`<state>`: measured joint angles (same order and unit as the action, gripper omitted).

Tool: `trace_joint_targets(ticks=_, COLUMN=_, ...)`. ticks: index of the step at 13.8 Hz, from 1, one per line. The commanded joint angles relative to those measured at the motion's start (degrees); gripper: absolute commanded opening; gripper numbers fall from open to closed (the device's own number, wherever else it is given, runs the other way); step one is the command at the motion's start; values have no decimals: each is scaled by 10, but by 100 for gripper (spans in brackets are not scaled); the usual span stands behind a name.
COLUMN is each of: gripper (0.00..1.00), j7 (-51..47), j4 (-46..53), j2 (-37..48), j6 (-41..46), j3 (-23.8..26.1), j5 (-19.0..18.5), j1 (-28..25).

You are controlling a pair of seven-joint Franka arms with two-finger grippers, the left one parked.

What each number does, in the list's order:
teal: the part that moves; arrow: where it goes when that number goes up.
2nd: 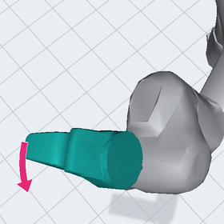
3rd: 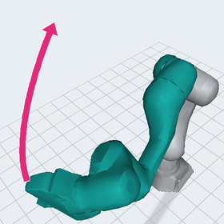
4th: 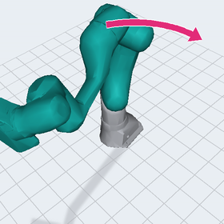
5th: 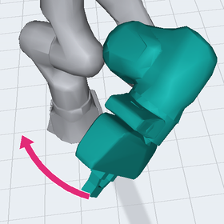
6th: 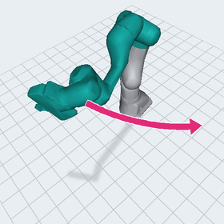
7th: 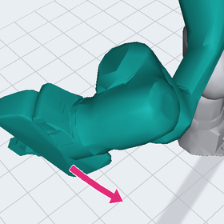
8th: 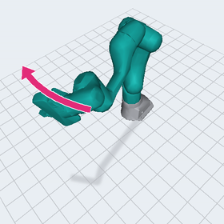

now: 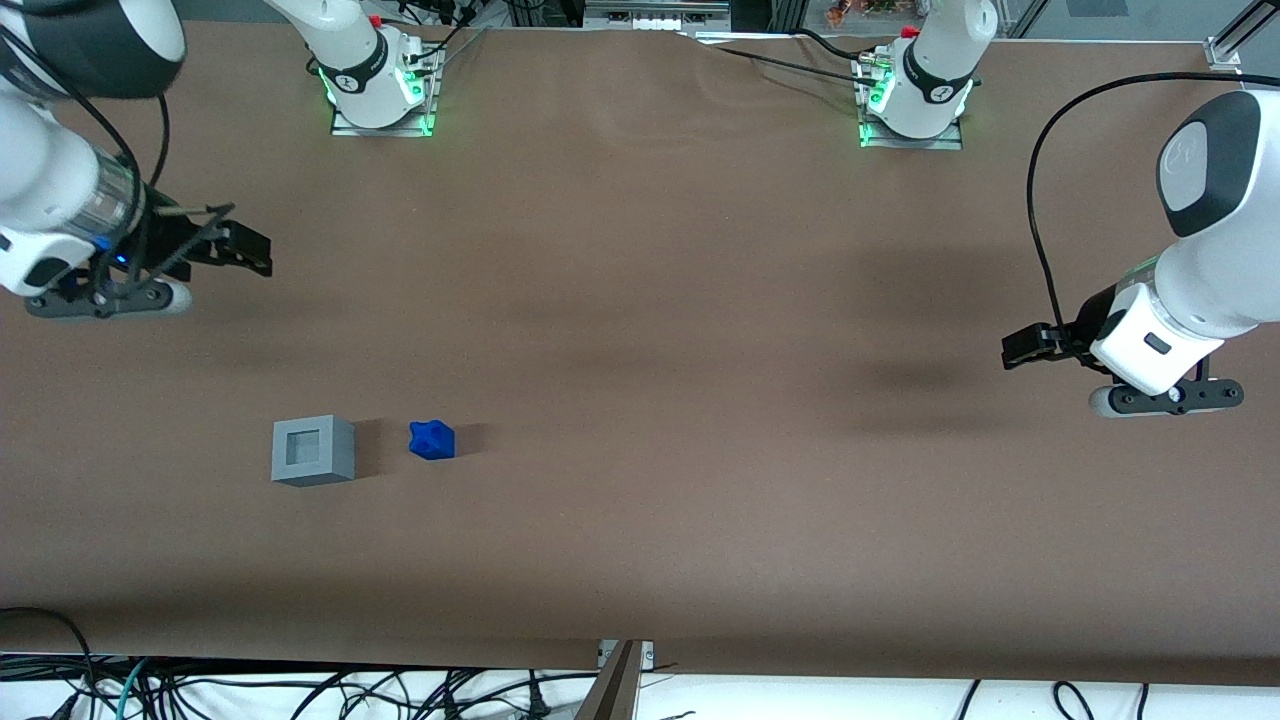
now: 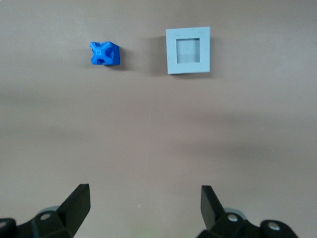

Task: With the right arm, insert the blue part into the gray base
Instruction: 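Move the open right gripper down over the blue part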

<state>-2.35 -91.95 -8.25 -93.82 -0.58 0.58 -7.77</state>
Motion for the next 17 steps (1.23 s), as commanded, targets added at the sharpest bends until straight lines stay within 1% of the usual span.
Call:
trace_joint_targets(ticks=1, gripper=99, j7=-32, j4=2, j2=-72, j6=-78, j3=3, j5=7, j1=-16)
trace_joint_targets(ticks=4, gripper=99, j7=-79, j4=17, j2=-162, j6=-184, j3=3, j5=7, j1=-51)
trace_joint_targets(ticks=5, gripper=99, j7=-90, j4=19, j2=-191, j6=-225, j3=3, j5=7, j1=-56)
trace_joint_targets(ticks=7, gripper=99, j7=-101, j4=19, j2=-230, j6=-292, j3=3, j5=7, j1=-72)
trace_joint_targets(ticks=9, gripper=99, j7=-119, j4=19, j2=-254, j6=-318, j3=3, j5=4, j1=-81)
trace_joint_targets(ticks=13, gripper=99, j7=-119, j4=18, j2=-284, j6=-375, j3=3, j5=5, j1=-86)
trace_joint_targets(ticks=16, gripper=99, j7=-119, j4=19, j2=-301, j6=-382, j3=2, j5=2, j1=-86)
trace_joint_targets(ticks=17, gripper=99, j7=-119, j4=19, j2=-308, j6=-398, j3=2, j5=1, j1=-86)
